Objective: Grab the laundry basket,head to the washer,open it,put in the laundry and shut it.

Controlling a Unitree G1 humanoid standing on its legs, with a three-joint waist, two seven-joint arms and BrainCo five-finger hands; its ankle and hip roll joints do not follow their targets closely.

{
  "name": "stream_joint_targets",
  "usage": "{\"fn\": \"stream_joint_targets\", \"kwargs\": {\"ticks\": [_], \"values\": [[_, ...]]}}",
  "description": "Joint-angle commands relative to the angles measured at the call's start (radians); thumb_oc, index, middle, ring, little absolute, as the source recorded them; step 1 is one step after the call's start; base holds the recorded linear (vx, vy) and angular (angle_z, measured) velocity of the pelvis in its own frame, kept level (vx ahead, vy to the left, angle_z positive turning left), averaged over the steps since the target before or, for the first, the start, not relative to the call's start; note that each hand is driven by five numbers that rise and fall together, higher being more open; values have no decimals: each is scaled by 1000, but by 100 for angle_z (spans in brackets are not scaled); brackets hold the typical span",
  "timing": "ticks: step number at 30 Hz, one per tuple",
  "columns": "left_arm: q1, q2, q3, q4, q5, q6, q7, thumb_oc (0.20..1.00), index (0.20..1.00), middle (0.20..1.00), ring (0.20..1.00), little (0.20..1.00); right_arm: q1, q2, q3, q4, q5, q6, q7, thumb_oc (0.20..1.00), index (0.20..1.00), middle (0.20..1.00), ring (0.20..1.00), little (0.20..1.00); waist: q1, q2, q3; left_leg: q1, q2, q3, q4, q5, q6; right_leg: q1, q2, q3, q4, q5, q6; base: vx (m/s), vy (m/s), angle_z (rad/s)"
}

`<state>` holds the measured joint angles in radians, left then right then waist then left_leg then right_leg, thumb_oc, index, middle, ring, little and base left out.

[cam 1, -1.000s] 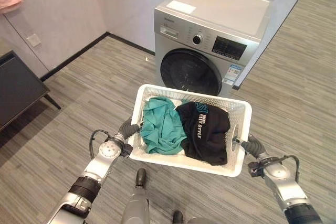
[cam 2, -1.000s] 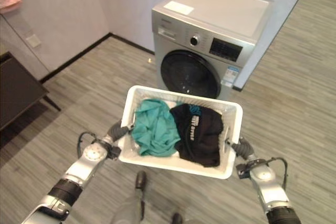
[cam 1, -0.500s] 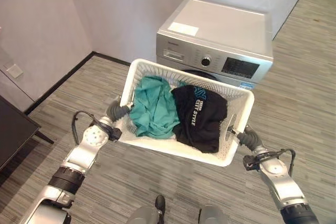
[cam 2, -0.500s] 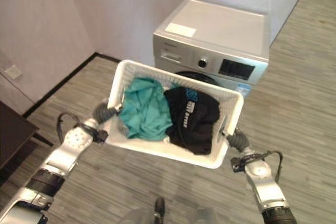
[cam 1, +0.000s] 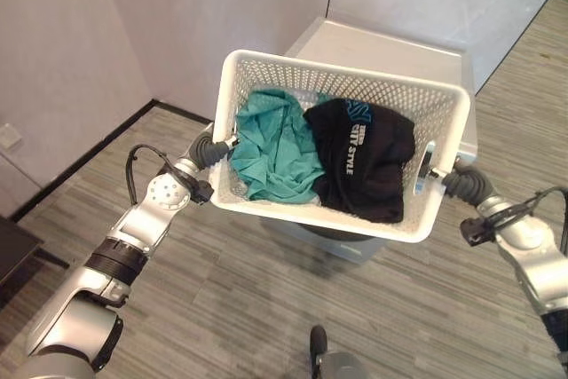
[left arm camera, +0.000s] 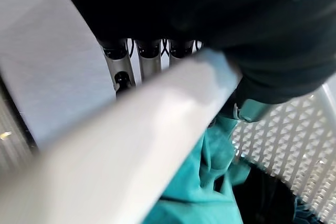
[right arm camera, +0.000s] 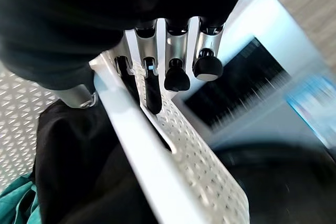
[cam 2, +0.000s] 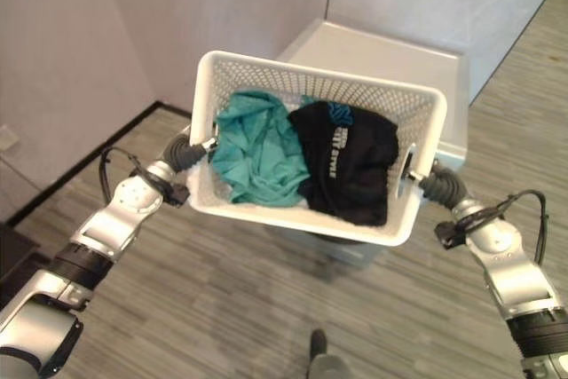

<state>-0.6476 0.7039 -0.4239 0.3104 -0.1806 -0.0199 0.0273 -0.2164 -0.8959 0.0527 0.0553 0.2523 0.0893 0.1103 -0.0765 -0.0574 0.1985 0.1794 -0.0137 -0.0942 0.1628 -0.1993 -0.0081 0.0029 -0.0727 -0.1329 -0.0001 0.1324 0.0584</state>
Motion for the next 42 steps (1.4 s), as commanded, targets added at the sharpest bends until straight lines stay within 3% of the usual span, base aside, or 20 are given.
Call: {"fn": "stream_joint_targets", "kwargs": {"ticks": [1, 4, 5, 7, 8, 10, 11, 13, 17, 18, 22, 25, 27, 28, 29, 30, 34, 37, 42], "values": [[-144, 165, 107, 87, -58, -56, 94, 200, 200, 200, 200, 200, -69, -189, -137, 99, 95, -30, -53, 200, 200, 200, 200, 200, -7, 23, -127, -2, 157, 29, 198, 151, -56, -60, 32, 1, 109, -135, 33, 128, -203, -8], [-190, 199, 104, 92, -61, -48, 107, 200, 200, 200, 200, 200, -96, -199, -118, 90, 105, -38, -61, 200, 200, 200, 200, 200, 7, -10, -108, -124, 181, 22, 461, 274, -28, -11, 69, 29, 88, -156, -24, 166, -331, -15], [-223, 213, 86, 111, -97, -48, 106, 200, 200, 200, 200, 200, -125, -205, -91, 109, 96, -29, -75, 200, 200, 200, 200, 200, 13, -31, -87, -223, 187, 32, 521, 263, -3, 10, 73, 49, 77, -162, -42, 148, -279, -27], [-270, 210, 58, 145, -117, -48, 106, 200, 200, 200, 200, 200, -125, -206, -92, 116, 92, -19, -76, 200, 200, 200, 200, 200, 16, -35, -70, -292, 170, 49, 487, 193, 5, 28, 69, 63, 72, -175, -37, 110, -86, -19], [-274, 210, 54, 147, -118, -49, 106, 200, 200, 200, 200, 200, -125, -206, -94, 116, 92, -19, -76, 200, 200, 200, 200, 200, 17, -39, -71, -295, 167, 50, 484, 198, 7, 25, 65, 63, 70, -173, -36, 131, 18, -15], [-306, 225, 30, 157, -116, -51, 99, 200, 200, 200, 200, 200, -127, -204, -88, 119, 83, -14, -74, 200, 200, 200, 200, 200, 32, -36, -65, -333, 115, 67, 362, 154, 1, 44, 56, 75, 63, -180, -25, 173, 68, -13], [-326, 231, 16, 187, -116, -53, 101, 200, 200, 200, 200, 200, -134, -208, -81, 128, 79, -16, -76, 200, 200, 200, 200, 200, 40, -28, -65, -345, 87, 60, 217, 157, -12, 58, 56, 82, 53, -191, -14, 226, 127, -16], [-414, 215, -60, 269, -122, -50, 92, 200, 200, 200, 200, 200, -186, -222, -35, 191, 76, -28, -87, 200, 200, 200, 200, 200, 63, 1, -64, -367, 67, 37, -60, 230, -36, 100, 67, 90, 38, -218, -6, 321, 144, -36], [-487, 213, -131, 351, -133, -55, 84, 200, 200, 200, 200, 200, -321, -219, 78, 311, 68, -28, -91, 200, 200, 200, 200, 200, 80, 12, -59, -391, 38, 30, -135, 260, -52, 142, 67, 108, 34, -239, 5, 299, 151, -42], [-503, 213, -149, 356, -134, -60, 85, 200, 200, 200, 200, 200, -385, -189, 141, 368, 51, -11, -78, 200, 200, 200, 200, 200, 89, 32, -88, -356, 49, 32, -131, 276, -45, 165, 61, 129, 50, -263, 25, 489, 309, -77], [-521, 239, -188, 420, -156, -57, 74, 200, 200, 200, 200, 200, -471, -135, 230, 442, 9, 3, -65, 200, 200, 200, 200, 200, 116, 43, -110, -314, 27, 41, -74, 245, -10, 147, 25, 173, 205, -263, 49, 315, 227, -76], [-561, 223, -226, 453, -150, -43, 64, 200, 200, 200, 200, 200, -482, -145, 231, 475, -25, 27, -57, 200, 200, 200, 200, 200, 94, 54, -81, -253, 14, 62, -64, 219, 27, 35, -9, 169, 502, -107, 90, 216, 241, -30], [-578, 220, -245, 488, -133, -35, 56, 200, 200, 200, 200, 200, -486, -157, 215, 497, -36, 28, -61, 200, 200, 200, 200, 200, 65, 78, -62, -210, 19, 59, -77, 206, 42, -40, -27, 155, 613, -75, 94, 113, 196, 49], [-583, 220, -251, 502, -129, -34, 51, 200, 200, 200, 200, 200, -489, -164, 210, 509, -38, 29, -61, 200, 200, 200, 200, 200, 57, 83, -58, -192, 20, 62, -88, 200, 44, -61, -56, 124, 605, -88, 87, 209, 122, 25], [-585, 208, -262, 509, -116, -28, 37, 200, 200, 200, 200, 200, -475, -197, 200, 549, -52, 39, -47, 200, 200, 200, 200, 200, 45, 90, -59, -174, 21, 54, -105, 190, 40, -75, -87, 82, 496, -126, 73, 181, 59, -6], [-586, 207, -263, 510, -116, -28, 37, 200, 200, 200, 200, 200, -474, -198, 200, 550, -52, 38, -46, 200, 200, 200, 200, 200, 42, 91, -57, -171, 22, 49, -106, 189, 40, -67, -86, 75, 491, -127, 72, 172, 4, -14], [-576, 199, -265, 553, -99, -29, 24, 200, 200, 200, 200, 200, -443, -247, 182, 628, -95, 58, -17, 200, 200, 200, 200, 200, 21, 95, -48, -141, 33, 41, -115, 161, 23, -86, -132, 49, 246, -113, 90, 131, -94, 7], [-581, 195, -268, 558, -99, -37, 34, 200, 200, 200, 200, 200, -418, -265, 157, 682, -88, 58, -18, 200, 200, 200, 200, 200, 15, 66, -53, -131, 20, 41, -107, 140, 15, -47, -121, 101, 152, -91, 106, 187, -184, 8], [-577, 151, -282, 582, -100, -39, 43, 200, 200, 200, 200, 200, -437, -293, 165, 748, -52, 42, -26, 200, 200, 200, 200, 200, 21, 45, -96, -101, 70, 39, -133, 137, -17, 7, -83, 73, 92, -127, 100, 154, -186, 13]]}}
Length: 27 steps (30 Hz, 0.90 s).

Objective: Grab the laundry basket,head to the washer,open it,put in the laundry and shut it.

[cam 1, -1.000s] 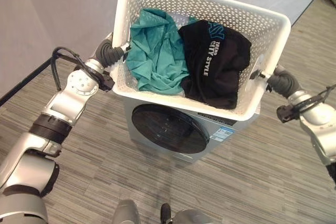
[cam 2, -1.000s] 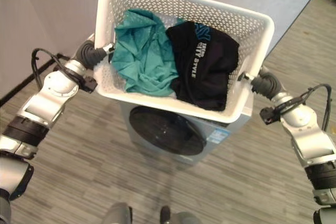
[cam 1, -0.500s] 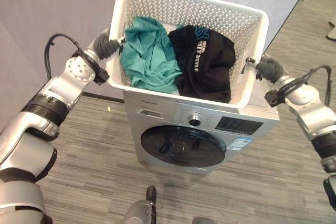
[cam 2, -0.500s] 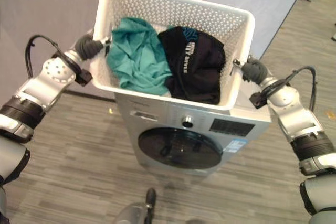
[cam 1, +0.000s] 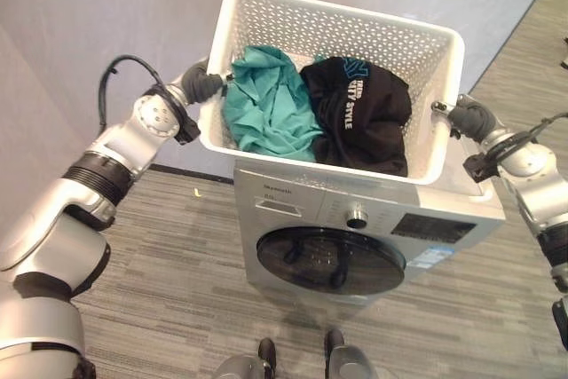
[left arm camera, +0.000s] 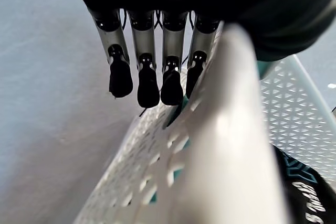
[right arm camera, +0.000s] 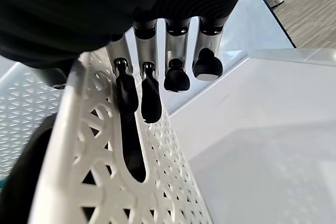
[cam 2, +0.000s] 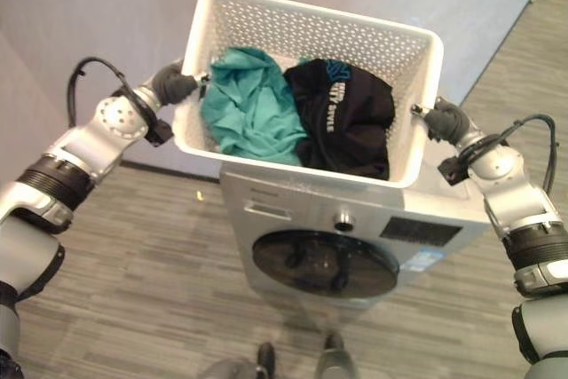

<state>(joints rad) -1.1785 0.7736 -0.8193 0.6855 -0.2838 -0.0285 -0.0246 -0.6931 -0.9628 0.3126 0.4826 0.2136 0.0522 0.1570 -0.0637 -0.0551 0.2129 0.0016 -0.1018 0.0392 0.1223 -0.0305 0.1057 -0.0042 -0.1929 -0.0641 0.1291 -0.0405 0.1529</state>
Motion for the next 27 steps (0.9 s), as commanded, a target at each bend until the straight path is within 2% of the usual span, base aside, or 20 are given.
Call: {"fn": "stream_joint_targets", "kwargs": {"ticks": [1, 2, 6, 10, 13, 16, 20, 21, 22, 23, 27], "values": [[-46, 82, 114, 208, 3, -31, 95, 200, 200, 200, 200, 200, 33, -226, -89, 324, -13, 78, -73, 200, 200, 200, 200, 200, 6, 45, -110, 78, 160, -96, -95, -32, -132, 16, 38, 2, -37, 45, 5, 122, -258, 4], [-51, 64, 111, 208, -5, -32, 102, 200, 200, 200, 200, 200, 22, -232, -81, 342, 8, 70, -81, 200, 200, 200, 200, 200, 1, 41, -115, 77, 185, -105, -97, -26, -150, 19, 60, -7, -41, 20, -10, 106, -268, 2], [-68, 17, 88, 229, -13, -25, 99, 200, 200, 200, 200, 200, -66, -217, 4, 401, 42, 60, -76, 200, 200, 200, 200, 200, -2, 25, -119, 74, 239, -117, -88, -16, -178, 32, 110, -31, -38, -22, -43, 94, -269, 12], [-87, -15, 72, 234, -31, -17, 97, 200, 200, 200, 200, 200, -161, -182, 104, 436, 56, 53, -73, 200, 200, 200, 200, 200, 6, 13, -107, 44, 249, -136, -20, -21, -180, 31, 134, -35, -27, -39, -67, 35, -176, 5], [-112, -43, 48, 260, -17, -6, 87, 200, 200, 200, 200, 200, -216, -163, 171, 476, 49, 56, -54, 200, 200, 200, 200, 200, 5, 14, -100, 36, 254, -137, -4, -9, -182, 35, 140, -40, -32, -40, -71, -3, -82, -3], [-155, -85, 7, 306, 17, 12, 65, 200, 200, 200, 200, 200, -260, -155, 243, 534, 30, 68, -14, 200, 200, 200, 200, 200, 4, 20, -101, 44, 268, -124, -28, 7, -184, 38, 144, -51, -31, -50, -73, 8, -27, 10], [-191, -112, -10, 370, 49, 25, 64, 200, 200, 200, 200, 200, -262, -164, 274, 532, 10, 81, 22, 200, 200, 200, 200, 200, -3, 25, -108, 57, 277, -115, -54, 17, -191, 43, 146, -57, -27, -57, -74, 15, 3, 13], [-192, -118, 0, 397, 37, 25, 68, 514, 514, 514, 514, 514, -290, -147, 282, 549, 19, 77, 11, 586, 586, 586, 586, 586, -5, 27, -111, 63, 278, -108, -66, 14, -191, 45, 147, -57, -28, -59, -73, 7, 14, 3], [-191, -117, 1, 397, 37, 25, 68, 743, 743, 743, 743, 743, -292, -146, 284, 550, 19, 77, 11, 1000, 1000, 1000, 1000, 1000, -5, 28, -111, 64, 278, -108, -67, 14, -191, 45, 147, -57, -28, -59, -73, 0, 0, 0], [-193, -118, 5, 407, 36, 24, 75, 1000, 1000, 1000, 1000, 1000, -307, -134, 285, 561, 26, 75, 2, 1000, 1000, 1000, 1000, 1000, -4, 30, -112, 68, 277, -106, -72, 13, -192, 46, 147, -56, -30, -59, -73, 0, 0, 0], [-191, -118, 21, 432, 20, 18, 95, 1000, 1000, 1000, 1000, 1000, -375, -79, 279, 611, 65, 65, -44, 1000, 1000, 1000, 1000, 1000, -3, 42, -114, 78, 274, -100, -95, 9, -192, 51, 143, -54, -39, -58, -71, -6, 33, 1]]}}
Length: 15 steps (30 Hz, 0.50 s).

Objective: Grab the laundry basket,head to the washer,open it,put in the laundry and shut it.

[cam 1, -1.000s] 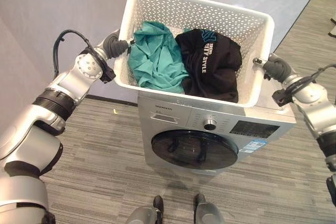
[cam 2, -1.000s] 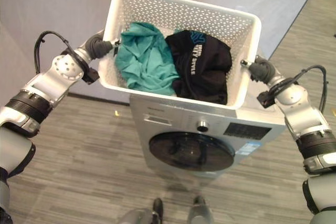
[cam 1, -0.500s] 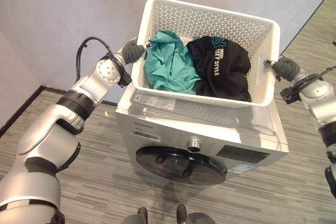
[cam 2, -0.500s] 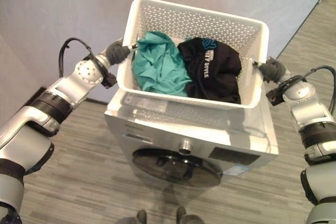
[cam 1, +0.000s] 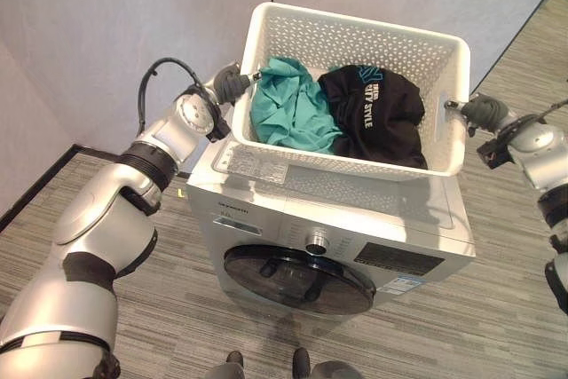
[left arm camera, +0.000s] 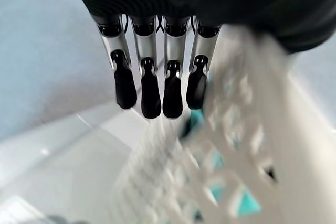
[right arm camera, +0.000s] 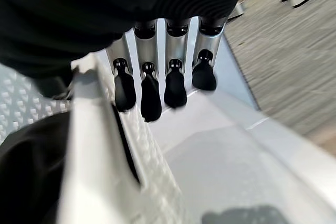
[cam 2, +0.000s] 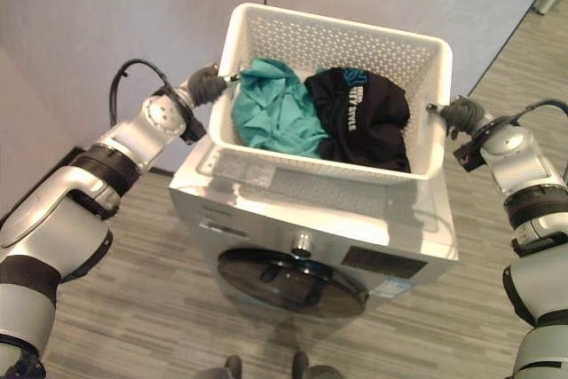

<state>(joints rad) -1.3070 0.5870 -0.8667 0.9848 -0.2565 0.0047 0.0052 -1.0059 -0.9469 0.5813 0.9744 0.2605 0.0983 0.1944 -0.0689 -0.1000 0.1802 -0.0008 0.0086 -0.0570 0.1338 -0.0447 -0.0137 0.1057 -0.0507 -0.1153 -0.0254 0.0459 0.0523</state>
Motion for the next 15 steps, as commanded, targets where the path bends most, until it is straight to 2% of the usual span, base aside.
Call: {"fn": "stream_joint_targets", "kwargs": {"ticks": [1, 6, 15], "values": [[-64, 68, 73, 135, -12, -18, 74, 1000, 1000, 1000, 1000, 1000, -73, -84, 8, 135, 26, 14, -94, 1000, 1000, 1000, 1000, 1000, 4, 88, -82, 83, 161, -3, -112, 24, -73, -58, 0, -3, 115, -144, 29, 0, 0, 0], [-74, 85, 121, 72, -6, -71, 155, 1000, 1000, 1000, 1000, 1000, -76, -68, -17, 149, 35, -8, -127, 1000, 1000, 1000, 1000, 1000, 10, 98, -88, 90, 153, -6, -155, 33, -75, -54, -10, -13, 104, -140, 34, 3, 29, 0], [-2, 115, 211, -18, -13, -88, 213, 1000, 1000, 1000, 1000, 1000, -78, -74, -130, 162, 123, -54, -229, 1000, 1000, 1000, 1000, 1000, 23, 110, -87, 94, 132, -14, -182, 30, -68, -55, -30, -17, 87, -124, 46, 3, 27, 3]]}}
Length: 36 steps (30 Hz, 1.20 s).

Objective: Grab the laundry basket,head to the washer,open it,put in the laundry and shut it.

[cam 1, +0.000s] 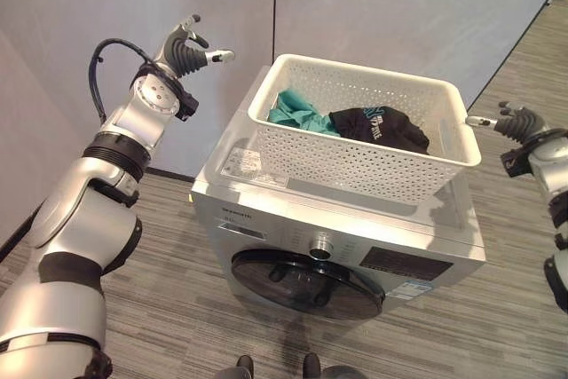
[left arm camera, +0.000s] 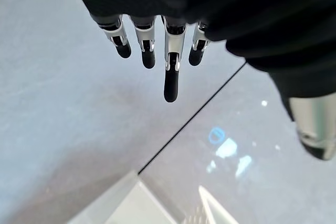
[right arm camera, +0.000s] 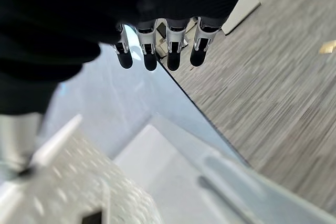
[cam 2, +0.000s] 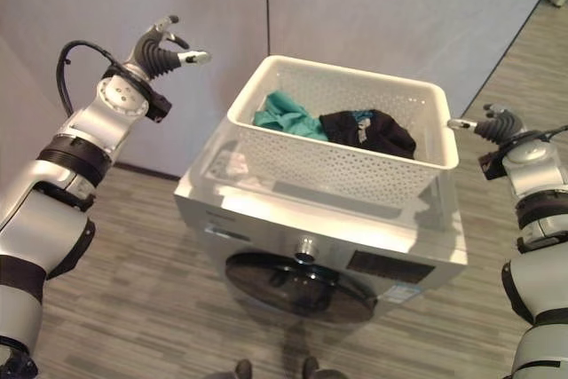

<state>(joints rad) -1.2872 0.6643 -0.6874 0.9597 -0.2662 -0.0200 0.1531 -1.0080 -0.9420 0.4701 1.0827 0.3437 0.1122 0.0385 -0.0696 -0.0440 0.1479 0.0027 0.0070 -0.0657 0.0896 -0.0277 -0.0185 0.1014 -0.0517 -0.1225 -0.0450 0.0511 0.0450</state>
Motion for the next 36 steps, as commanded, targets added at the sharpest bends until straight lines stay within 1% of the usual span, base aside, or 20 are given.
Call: {"fn": "stream_joint_targets", "kwargs": {"ticks": [1, 3, 4, 5, 7, 9, 11, 12, 16, 19, 21, 22, 23, 25, 26, 27, 30, 32, 33, 36], "values": [[-9, 45, 47, -14, -6, -63, 73, 1000, 1000, 1000, 1000, 1000, -67, -85, -35, 63, 46, -68, -82, 1000, 1000, 1000, 1000, 1000, 28, 53, -56, 83, 130, -8, -137, 18, -61, -55, -32, -12, 101, -121, 53, 0, 0, 0], [49, 70, 96, -88, -2, -64, 82, 1000, 1000, 1000, 1000, 1000, -7, -102, -96, 62, 55, -69, -92, 1000, 1000, 1000, 1000, 1000, 39, 53, -56, 79, 125, -12, -137, 15, -58, -51, -36, -14, 90, -117, 55, 0, 0, 0], [135, 97, 159, -194, 19, -66, 86, 1000, 1000, 1000, 1000, 1000, 81, -122, -165, 51, 61, -70, -93, 1000, 1000, 1000, 1000, 1000, 50, 52, -54, 75, 122, -18, -138, 13, -56, -47, -39, -19, 81, -115, 55, 0, 0, 0], [138, 96, 159, -198, 21, -64, 86, 1000, 1000, 1000, 1000, 1000, 87, -122, -170, 47, 60, -69, -94, 1000, 1000, 1000, 1000, 1000, 51, 51, -56, 75, 121, -18, -138, 13, -56, -47, -39, -20, 80, -114, 55, 0, 0, 0], [317, 131, 246, -334, 97, -57, 73, 1000, 1000, 1000, 1000, 1000, 298, -134, -336, 30, 75, -74, -87, 1000, 1000, 1000, 1000, 1000, 65, 48, -52, 66, 116, -27, -138, 14, -54, -41, -43, -30, 66, -108, 56, 0, 0, 0], [378, 139, 277, -378, 120, -53, 70, 1000, 1000, 1000, 1000, 1000, 383, -132, -401, 9, 77, -75, -87, 1000, 1000, 1000, 1000, 1000, 71, 45, -53, 69, 116, -29, -141, 11, -54, -36, -41, -34, 61, -110, 55, 0, -9, 4], [622, 163, 415, -525, 204, -54, 47, 1000, 1000, 1000, 1000, 1000, 631, -120, -589, -82, 66, -94, -91, 1000, 1000, 1000, 1000, 1000, 76, 39, -44, 60, 113, -35, -145, 13, -52, -36, -45, -41, 46, -101, 57, -9, -16, 6], [627, 162, 415, -530, 205, -52, 47, 1000, 1000, 1000, 1000, 1000, 642, -119, -597, -88, 64, -93, -92, 1000, 1000, 1000, 1000, 1000, 79, 40, -47, 63, 114, -35, -147, 10, -52, -34, -43, -41, 45, -104, 57, 11, -17, 4], [941, 137, 590, -683, 248, -79, 4, 1000, 1000, 1000, 1000, 1000, 940, -23, -817, -253, 38, -126, -110, 1000, 1000, 1000, 1000, 1000, 86, 32, -40, 59, 114, -36, -157, 9, -52, -33, -44, -47, 24, -98, 57, 3, -21, -1], [1186, 41, 692, -713, 248, -105, -21, 1000, 1000, 1000, 1000, 1000, 1136, 165, -913, -358, 27, -157, -110, 1000, 1000, 1000, 1000, 1000, 91, 22, -30, 53, 114, -39, -159, 7, -51, -32, -43, -50, 15, -98, 53, 8, -50, -3], [1280, -59, 711, -697, 175, -105, -34, 1000, 1000, 1000, 1000, 1000, 1178, 269, -891, -340, 55, -172, -98, 1000, 1000, 1000, 1000, 1000, 101, 15, -23, 52, 114, -42, -155, 4, -49, -27, -41, -51, 15, -99, 49, 15, -45, 3], [1282, -59, 712, -698, 175, -105, -35, 1000, 1000, 1000, 1000, 1000, 1178, 269, -889, -340, 55, -172, -98, 1000, 1000, 1000, 1000, 1000, 99, 15, -28, 53, 115, -43, -157, 0, -49, -26, -41, -51, 12, -103, 50, -9, -51, 3], [1355, -120, 702, -694, 153, -107, -65, 1000, 1000, 1000, 1000, 1000, 1208, 346, -856, -283, 53, -170, -70, 1000, 1000, 1000, 1000, 1000, 111, 7, -16, 47, 114, -45, -153, 7, -48, -26, -41, -55, 12, -99, 46, 15, -33, 3], [1380, -132, 697, -680, 153, -103, -75, 1000, 1000, 1000, 1000, 1000, 1223, 372, -838, -251, 48, -161, -54, 1000, 1000, 1000, 1000, 1000, 113, 2, -20, 44, 115, -47, -154, 4, -48, -24, -39, -56, 8, -103, 45, -7, -56, 11], [1380, -172, 667, -606, 145, -93, -76, 1000, 1000, 1000, 1000, 1000, 1221, 429, -765, -125, 41, -143, -25, 1000, 1000, 1000, 1000, 1000, 126, -7, -14, 38, 117, -52, -150, 8, -48, -25, -37, -60, 7, -103, 42, -24, -61, 20], [1377, -171, 667, -602, 145, -95, -75, 1000, 1000, 1000, 1000, 1000, 1217, 428, -763, -118, 43, -147, -24, 1000, 1000, 1000, 1000, 1000, 125, -8, -14, 37, 117, -53, -150, 7, -48, -25, -37, -60, 7, -103, 42, -32, -76, 17], [1342, -221, 603, -410, 183, -76, -59, 1000, 1000, 1000, 1000, 1000, 1161, 526, -649, 133, 41, -120, 14, 1000, 1000, 1000, 1000, 1000, 143, -19, -7, 24, 117, -67, -143, 13, -52, -25, -33, -73, 4, -103, 37, -24, -75, 14], [1275, -243, 487, -169, 316, -60, 3, 1000, 1000, 1000, 1000, 1000, 1097, 598, -543, 277, 18, -96, -3, 1000, 1000, 1000, 1000, 1000, 159, -20, 4, 13, 121, -77, -130, 17, -58, -28, -25, -80, 2, -108, 31, -50, -94, 19], [1271, -244, 485, -164, 317, -63, 5, 1000, 1000, 1000, 1000, 1000, 1095, 598, -543, 279, 18, -97, -3, 1000, 1000, 1000, 1000, 1000, 160, -20, 5, 12, 121, -77, -129, 17, -58, -28, -25, -80, 2, -108, 30, -38, -67, 6], [1225, -290, 419, 91, 348, -50, 28, 1000, 1000, 1000, 1000, 1000, 1041, 676, -380, 272, -40, -106, -11, 1000, 1000, 1000, 1000, 1000, 165, -22, 11, 11, 134, -65, -125, 25, -65, -26, -7, -67, -26, -102, 22, -51, -91, 3]]}}
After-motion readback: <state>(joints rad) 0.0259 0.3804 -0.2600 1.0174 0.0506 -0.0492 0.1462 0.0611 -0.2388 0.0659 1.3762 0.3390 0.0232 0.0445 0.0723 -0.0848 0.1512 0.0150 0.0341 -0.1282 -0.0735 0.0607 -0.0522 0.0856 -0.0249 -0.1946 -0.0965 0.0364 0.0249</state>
